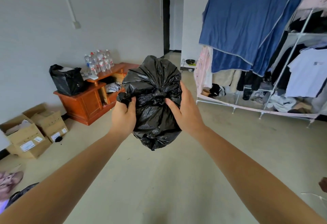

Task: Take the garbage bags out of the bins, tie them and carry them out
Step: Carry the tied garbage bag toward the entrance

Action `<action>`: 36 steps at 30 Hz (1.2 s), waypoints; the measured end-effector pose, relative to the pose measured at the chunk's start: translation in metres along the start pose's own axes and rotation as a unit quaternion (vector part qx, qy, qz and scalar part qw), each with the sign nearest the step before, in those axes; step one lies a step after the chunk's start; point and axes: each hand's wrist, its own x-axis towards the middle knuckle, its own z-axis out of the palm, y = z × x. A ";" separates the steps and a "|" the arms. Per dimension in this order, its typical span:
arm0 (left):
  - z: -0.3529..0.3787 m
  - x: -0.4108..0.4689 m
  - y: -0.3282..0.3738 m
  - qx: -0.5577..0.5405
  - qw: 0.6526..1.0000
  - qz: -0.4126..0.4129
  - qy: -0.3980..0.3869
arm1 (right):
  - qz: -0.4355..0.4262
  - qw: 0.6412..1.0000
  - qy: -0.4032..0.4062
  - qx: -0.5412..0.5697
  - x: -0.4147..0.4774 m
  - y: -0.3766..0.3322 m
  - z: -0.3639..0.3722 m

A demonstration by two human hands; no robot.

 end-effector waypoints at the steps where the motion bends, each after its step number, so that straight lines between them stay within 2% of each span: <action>1: 0.006 0.020 -0.012 -0.005 1.000 -0.001 0.004 | -0.004 1.000 -0.003 0.002 0.019 0.012 0.014; 8: 0.041 0.198 -0.090 -0.040 0.999 -0.007 0.025 | -0.027 1.000 -0.012 0.008 0.183 0.086 0.119; 13: 0.079 0.338 -0.113 -0.061 0.998 -0.003 0.010 | -0.017 1.000 -0.005 0.005 0.311 0.130 0.155; 18: 0.142 0.442 -0.151 -0.071 0.997 -0.003 -0.013 | -0.012 1.000 0.013 -0.001 0.403 0.204 0.181; 25: 0.262 0.601 -0.240 -0.063 0.997 -0.008 -0.032 | 0.003 1.000 0.027 0.011 0.530 0.354 0.246; 29: 0.334 0.707 -0.265 -0.059 0.997 -0.012 -0.042 | 0.015 1.000 0.025 0.010 0.628 0.432 0.263; 36: 0.398 0.880 -0.310 -0.080 0.997 -0.017 -0.016 | 0.011 1.000 0.006 0.017 0.800 0.517 0.326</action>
